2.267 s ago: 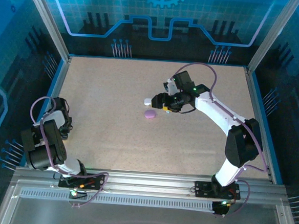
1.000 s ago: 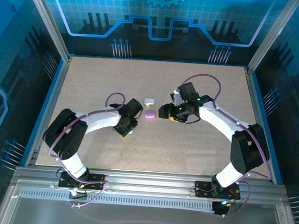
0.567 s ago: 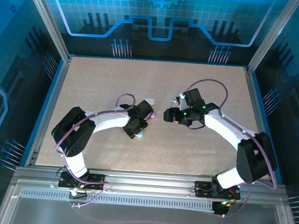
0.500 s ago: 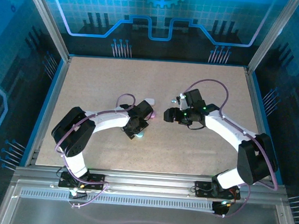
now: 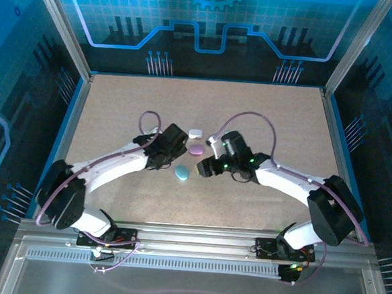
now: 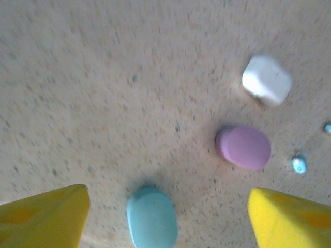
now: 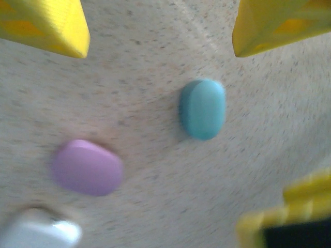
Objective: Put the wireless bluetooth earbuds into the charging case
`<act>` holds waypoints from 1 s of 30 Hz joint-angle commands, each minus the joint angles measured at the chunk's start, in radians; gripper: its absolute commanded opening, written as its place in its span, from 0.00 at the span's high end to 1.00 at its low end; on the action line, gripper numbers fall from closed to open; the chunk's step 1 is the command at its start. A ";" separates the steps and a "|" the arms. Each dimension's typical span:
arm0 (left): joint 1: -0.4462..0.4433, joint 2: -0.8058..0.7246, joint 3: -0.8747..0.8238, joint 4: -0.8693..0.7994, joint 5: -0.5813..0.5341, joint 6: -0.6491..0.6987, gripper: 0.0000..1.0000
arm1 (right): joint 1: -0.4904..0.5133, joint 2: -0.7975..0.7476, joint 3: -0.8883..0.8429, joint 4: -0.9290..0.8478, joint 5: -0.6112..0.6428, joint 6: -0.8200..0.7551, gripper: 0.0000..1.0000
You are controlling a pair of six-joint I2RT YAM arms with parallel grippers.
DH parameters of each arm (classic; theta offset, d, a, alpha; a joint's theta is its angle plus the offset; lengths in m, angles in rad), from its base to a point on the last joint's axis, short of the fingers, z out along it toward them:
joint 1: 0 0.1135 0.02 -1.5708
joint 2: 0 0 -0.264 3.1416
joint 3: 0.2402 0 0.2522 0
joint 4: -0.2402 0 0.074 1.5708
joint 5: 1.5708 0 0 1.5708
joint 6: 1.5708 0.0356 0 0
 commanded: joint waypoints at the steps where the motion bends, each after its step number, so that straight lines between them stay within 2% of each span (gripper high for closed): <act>1: 0.075 -0.109 -0.094 0.106 -0.062 0.220 0.16 | 0.105 0.047 -0.039 0.176 0.079 -0.183 0.24; 6: 0.183 -0.322 -0.224 0.238 -0.053 0.399 0.12 | 0.186 0.137 -0.046 0.278 0.170 -0.240 0.21; 12: 0.245 -0.478 -0.313 0.274 -0.062 0.427 0.09 | 0.203 0.230 -0.021 0.375 0.218 -0.226 0.18; 15: 0.251 -0.503 -0.327 0.263 -0.069 0.420 0.09 | 0.204 0.266 -0.007 0.391 0.222 -0.227 0.17; 20: 0.253 -0.502 -0.333 0.269 -0.058 0.420 0.09 | 0.203 0.313 0.017 0.407 0.159 -0.218 0.18; 24: 0.253 -0.488 -0.328 0.285 -0.036 0.425 0.09 | 0.202 0.366 0.034 0.426 0.135 -0.221 0.23; 30: 0.254 -0.471 -0.316 0.286 -0.018 0.438 0.09 | 0.189 0.431 0.043 0.467 0.098 -0.266 0.36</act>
